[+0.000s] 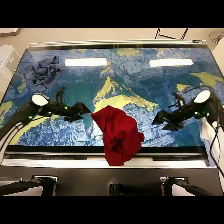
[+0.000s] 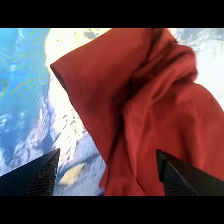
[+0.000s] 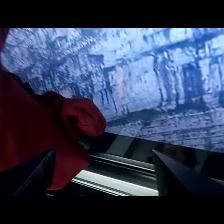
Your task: Fold the clothes and pants, and hang the long-sleeved shirts on hangers.
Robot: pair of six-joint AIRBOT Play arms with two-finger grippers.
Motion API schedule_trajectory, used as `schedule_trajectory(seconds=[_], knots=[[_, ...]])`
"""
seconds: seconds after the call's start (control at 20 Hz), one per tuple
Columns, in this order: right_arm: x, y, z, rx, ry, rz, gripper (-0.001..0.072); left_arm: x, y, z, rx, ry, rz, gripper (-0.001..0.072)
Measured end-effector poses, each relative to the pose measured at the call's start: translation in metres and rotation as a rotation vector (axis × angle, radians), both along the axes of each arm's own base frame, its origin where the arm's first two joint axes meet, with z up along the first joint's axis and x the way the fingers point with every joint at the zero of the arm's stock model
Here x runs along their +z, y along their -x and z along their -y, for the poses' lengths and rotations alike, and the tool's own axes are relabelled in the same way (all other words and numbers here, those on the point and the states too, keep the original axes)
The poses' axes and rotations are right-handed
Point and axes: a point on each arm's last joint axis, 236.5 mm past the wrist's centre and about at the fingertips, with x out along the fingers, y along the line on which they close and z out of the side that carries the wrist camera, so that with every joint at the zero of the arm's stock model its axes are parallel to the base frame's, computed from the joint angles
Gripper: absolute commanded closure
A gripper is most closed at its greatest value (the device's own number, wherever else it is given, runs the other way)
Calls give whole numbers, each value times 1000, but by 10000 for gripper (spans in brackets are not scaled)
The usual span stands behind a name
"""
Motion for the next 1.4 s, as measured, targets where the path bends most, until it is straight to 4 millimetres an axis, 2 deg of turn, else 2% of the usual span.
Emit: schedule_trajectory(seconds=[0.15, 0.3, 0.35, 0.4, 0.45, 0.5, 0.55, 0.6, 0.65, 0.7, 0.75, 0.85, 0.9, 1.0, 1.05, 1.15, 1.25, 1.3, 1.35, 1.4], knots=[[-17, 17, -5, -3, -16, -48, -4, -25, -4, 19, 33, 33, -23, 9], [-25, 24, -6, -5, -22, -67, -3, -46, -7, 32, 62, 36, -35, 10], [-26, 25, -7, -7, -23, -67, -3, -51, -9, 35, 71, 35, -37, 51], [-28, 25, -7, -8, -22, -65, -3, -53, -11, 38, 85, 41, -36, 135], [-29, 24, -7, -10, -21, -62, -3, -55, -14, 41, 99, 41, -28, 143], [-30, 24, -8, -11, -21, -63, -3, -56, -17, 43, 113, 42, -19, 206], [-33, 25, -10, -7, -22, -66, -3, -58, -21, 44, 131, 37, -7, 231], [-36, 27, -14, 0, -26, -70, -3, -59, -24, 46, 152, 34, -2, 365], [-40, 29, -20, 13, -31, -77, -3, -62, -28, 47, 175, 27, 7, 561], [-45, 31, -26, 26, -36, -84, -3, -62, -29, 48, 188, 25, 8, 662], [-51, 33, -33, 39, -44, -92, -2, -62, -33, 48, 209, 27, 14, 688], [-59, 34, -50, 52, -74, -100, 14, -61, -35, 49, 224, 27, 19, 689], [-63, 33, -60, 56, -90, -102, 137, -59, -37, 49, 230, 29, 25, 689], [-71, 31, -73, 58, -101, -98, 646, -54, -39, 49, 235, 32, 41, 689], [-75, 26, -77, 51, -97, -83, 675, -49, -41, 49, 234, 34, 57, 690], [-73, 18, -82, 50, -102, -59, 676, -32, -48, 45, 227, 40, 112, 691], [-52, -9, -78, 48, -101, 31, 676, 9, -66, 36, 221, 57, 232, 691], [-31, -29, -70, 48, -89, 108, 676, 39, -77, 30, 220, 68, 314, 691], [-2, -55, -59, 48, -70, 214, 676, 81, -90, 20, 222, 82, 422, 691], [37, -82, -44, 48, -36, 347, 675, 132, -101, 9, 228, 96, 547, 691]])
